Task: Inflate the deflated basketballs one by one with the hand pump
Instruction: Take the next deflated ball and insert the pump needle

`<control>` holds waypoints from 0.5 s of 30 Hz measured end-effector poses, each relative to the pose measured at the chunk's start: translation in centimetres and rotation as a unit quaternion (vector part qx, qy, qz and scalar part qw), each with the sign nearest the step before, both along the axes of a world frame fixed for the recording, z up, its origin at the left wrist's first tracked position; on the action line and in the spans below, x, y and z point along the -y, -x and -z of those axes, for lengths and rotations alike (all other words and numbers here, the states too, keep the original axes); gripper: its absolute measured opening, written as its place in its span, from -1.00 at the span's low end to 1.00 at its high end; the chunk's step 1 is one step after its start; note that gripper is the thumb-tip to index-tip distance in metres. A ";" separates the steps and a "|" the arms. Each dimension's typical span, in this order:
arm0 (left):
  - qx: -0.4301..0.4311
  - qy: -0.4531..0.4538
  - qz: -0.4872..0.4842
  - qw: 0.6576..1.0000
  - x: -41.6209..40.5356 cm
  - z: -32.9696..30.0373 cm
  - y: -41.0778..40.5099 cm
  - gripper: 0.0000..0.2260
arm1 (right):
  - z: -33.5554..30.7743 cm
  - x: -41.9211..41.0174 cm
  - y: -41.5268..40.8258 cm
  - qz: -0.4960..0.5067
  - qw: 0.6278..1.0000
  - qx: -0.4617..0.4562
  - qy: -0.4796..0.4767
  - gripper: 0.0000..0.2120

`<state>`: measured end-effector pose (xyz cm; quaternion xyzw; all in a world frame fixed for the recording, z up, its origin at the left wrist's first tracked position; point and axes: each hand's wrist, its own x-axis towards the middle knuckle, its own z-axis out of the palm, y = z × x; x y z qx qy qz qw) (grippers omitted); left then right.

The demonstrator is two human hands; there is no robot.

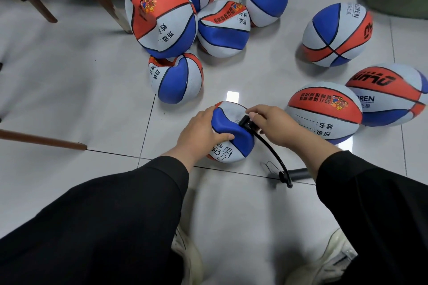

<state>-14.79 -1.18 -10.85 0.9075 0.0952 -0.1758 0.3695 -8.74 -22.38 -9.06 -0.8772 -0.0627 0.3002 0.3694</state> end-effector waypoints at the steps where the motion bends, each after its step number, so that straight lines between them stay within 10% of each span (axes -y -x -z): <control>1: 0.002 0.001 -0.006 1.000 0.2 -0.3 -0.1 -0.34 | -0.2 0.3 0.0 0.015 1.000 0.002 -0.005 -0.75; 10: 0.016 -0.164 0.113 0.980 5.3 -2.9 -0.9 -0.39 | -2.3 8.5 2.8 0.098 0.994 0.043 0.016 -0.83; 15: 0.050 -0.208 0.076 0.974 6.1 -2.4 0.9 -0.50 | 0.2 13.0 6.0 -0.013 0.991 -0.006 0.135 -0.73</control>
